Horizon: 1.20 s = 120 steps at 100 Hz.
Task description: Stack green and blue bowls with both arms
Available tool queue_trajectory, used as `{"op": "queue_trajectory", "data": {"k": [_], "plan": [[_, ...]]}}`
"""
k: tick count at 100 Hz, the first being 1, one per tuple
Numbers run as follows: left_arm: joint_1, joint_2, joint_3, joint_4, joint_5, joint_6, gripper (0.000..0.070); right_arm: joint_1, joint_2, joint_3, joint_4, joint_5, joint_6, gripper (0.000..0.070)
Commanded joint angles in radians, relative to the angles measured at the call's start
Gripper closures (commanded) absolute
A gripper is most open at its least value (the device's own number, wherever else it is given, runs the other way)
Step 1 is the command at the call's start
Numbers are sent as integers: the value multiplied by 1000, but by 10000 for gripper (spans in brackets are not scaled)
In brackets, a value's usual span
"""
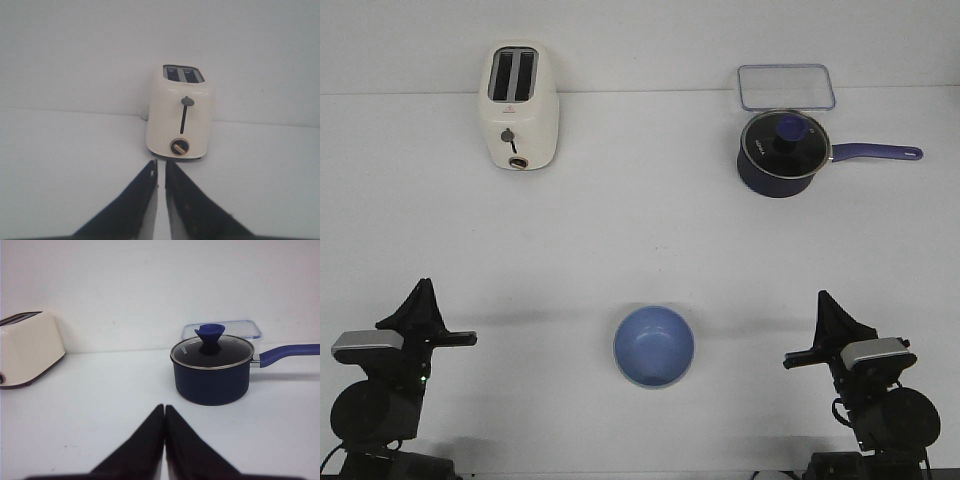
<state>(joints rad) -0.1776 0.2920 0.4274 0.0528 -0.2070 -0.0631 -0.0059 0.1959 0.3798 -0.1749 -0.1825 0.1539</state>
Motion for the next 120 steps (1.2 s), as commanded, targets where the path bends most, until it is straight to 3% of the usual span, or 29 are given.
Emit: {"op": "queue_trajectory", "data": {"k": [1,28,58,120], "plan": [[14,-41,-46,6,5,31,685,0,1,7,11,0,5,700],[176,-214,-302,128,183,59,685,0,1,7,11,0,5,700],[216,-289,-414,142,184,56,685,1,1,7,11,0,5,700],[216,-289,-414,129,186,44,685,1,1,7,12,0,5,700]]}}
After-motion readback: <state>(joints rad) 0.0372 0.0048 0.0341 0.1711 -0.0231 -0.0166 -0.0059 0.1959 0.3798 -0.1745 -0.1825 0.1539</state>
